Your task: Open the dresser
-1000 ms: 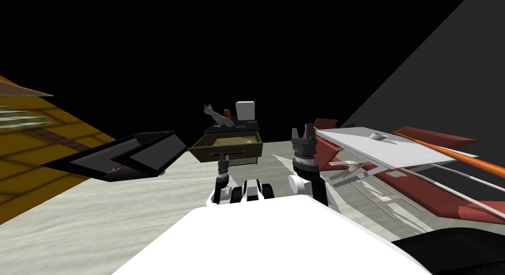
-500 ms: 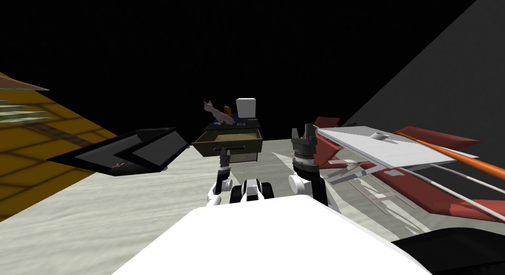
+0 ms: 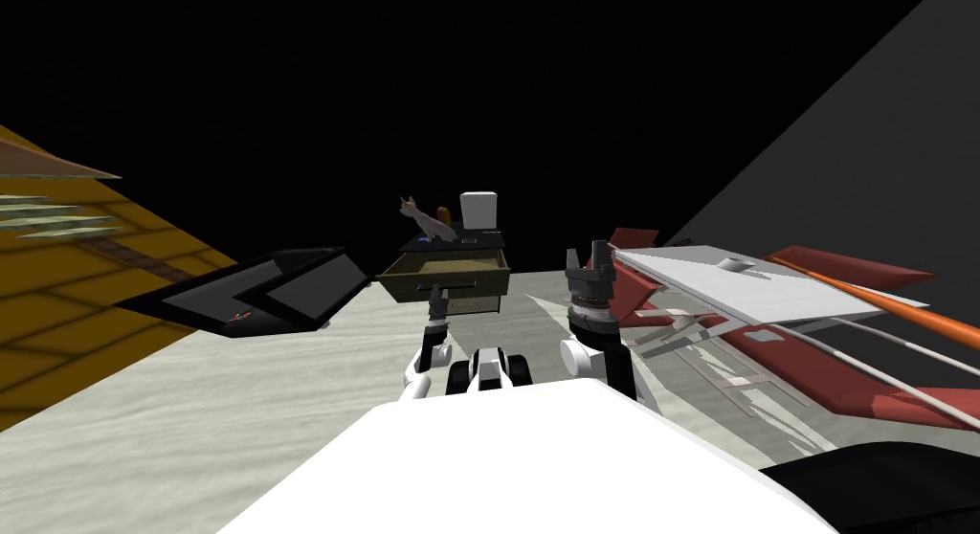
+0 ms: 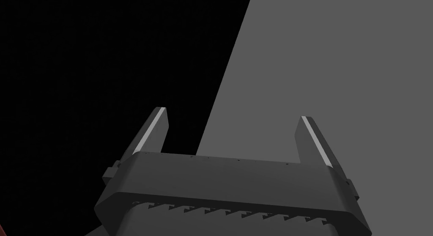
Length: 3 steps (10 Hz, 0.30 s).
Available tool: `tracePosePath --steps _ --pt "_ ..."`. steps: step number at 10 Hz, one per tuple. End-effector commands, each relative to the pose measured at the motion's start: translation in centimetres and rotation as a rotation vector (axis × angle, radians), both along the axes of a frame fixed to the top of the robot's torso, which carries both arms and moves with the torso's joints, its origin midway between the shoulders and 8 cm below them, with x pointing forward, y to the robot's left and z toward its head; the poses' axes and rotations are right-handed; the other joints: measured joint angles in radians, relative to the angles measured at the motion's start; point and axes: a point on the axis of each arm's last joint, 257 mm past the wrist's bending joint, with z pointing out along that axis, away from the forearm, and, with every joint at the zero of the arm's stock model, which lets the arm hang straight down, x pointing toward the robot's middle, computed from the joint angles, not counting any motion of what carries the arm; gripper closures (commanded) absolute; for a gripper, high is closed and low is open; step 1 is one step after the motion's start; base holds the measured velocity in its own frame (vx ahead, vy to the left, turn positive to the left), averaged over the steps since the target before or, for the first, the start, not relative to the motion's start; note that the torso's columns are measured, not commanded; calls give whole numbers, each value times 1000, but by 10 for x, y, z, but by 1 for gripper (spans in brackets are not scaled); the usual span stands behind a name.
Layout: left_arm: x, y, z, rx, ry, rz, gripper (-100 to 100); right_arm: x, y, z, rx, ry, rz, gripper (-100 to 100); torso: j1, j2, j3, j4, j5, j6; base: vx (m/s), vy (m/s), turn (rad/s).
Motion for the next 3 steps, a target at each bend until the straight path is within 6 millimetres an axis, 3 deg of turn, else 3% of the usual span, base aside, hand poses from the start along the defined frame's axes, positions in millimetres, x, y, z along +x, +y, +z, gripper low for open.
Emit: tracePosePath --steps 1,3 --pt "0 0 -2 0 5 0 0 0 0 0 0 0 0 0 0 -1 -1 -1 1 0 0 0 0" --pt "-1 0 -4 1 10 1 0 0 0 0 0 0 0 0 1 -3 -1 -3 1 0 0 0 0"
